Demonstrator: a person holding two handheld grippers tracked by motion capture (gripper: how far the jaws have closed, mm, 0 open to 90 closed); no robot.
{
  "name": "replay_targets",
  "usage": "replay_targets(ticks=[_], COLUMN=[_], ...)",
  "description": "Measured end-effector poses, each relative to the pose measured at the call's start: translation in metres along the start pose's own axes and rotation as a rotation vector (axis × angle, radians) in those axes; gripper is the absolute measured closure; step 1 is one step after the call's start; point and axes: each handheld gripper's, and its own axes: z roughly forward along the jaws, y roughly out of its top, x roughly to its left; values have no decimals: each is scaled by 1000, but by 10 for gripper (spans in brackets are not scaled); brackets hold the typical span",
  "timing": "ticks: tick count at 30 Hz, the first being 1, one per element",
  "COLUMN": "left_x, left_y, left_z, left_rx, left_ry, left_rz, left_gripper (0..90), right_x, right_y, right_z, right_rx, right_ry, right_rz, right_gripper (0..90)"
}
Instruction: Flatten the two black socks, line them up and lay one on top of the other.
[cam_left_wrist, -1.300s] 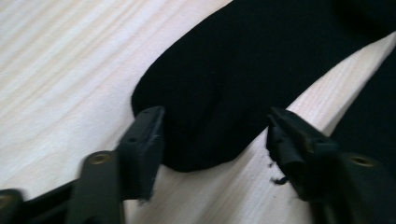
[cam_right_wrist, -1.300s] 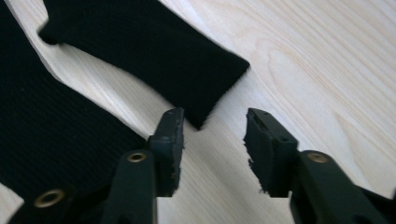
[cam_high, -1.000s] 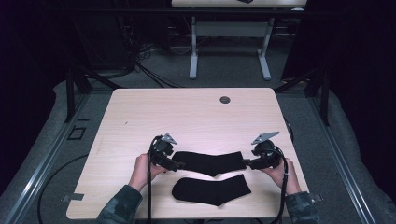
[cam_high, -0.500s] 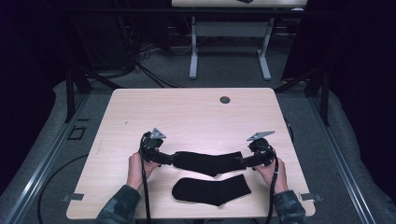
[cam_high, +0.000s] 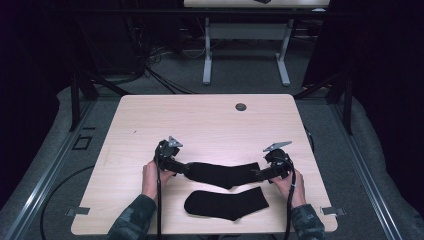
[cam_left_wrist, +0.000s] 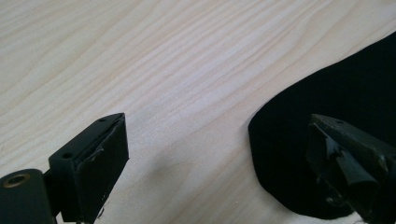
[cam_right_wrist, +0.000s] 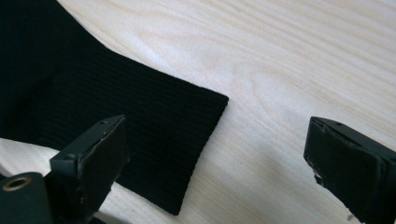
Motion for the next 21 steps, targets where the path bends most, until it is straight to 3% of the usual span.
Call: replay_targets(ticks=[12,17,18,21], left_x=[-7,-10,-11,-14], left_y=[2,2,1,1], left_z=[11,12,12,11], left_rx=[89,93,94,91], left_ry=[27,28,31,36], left_rz=[35,35,35,39], left_gripper=[117,119,120,120], right_x=[-3,-5,-4,-7], right_y=[-4,-7,-8,-8], right_z=[9,12,13,12], right_rx=[80,92,66,85], right_ry=[-47,-41,-43,-47], right_rz=[-28,-16,8,-15], right_gripper=[80,62,60,52])
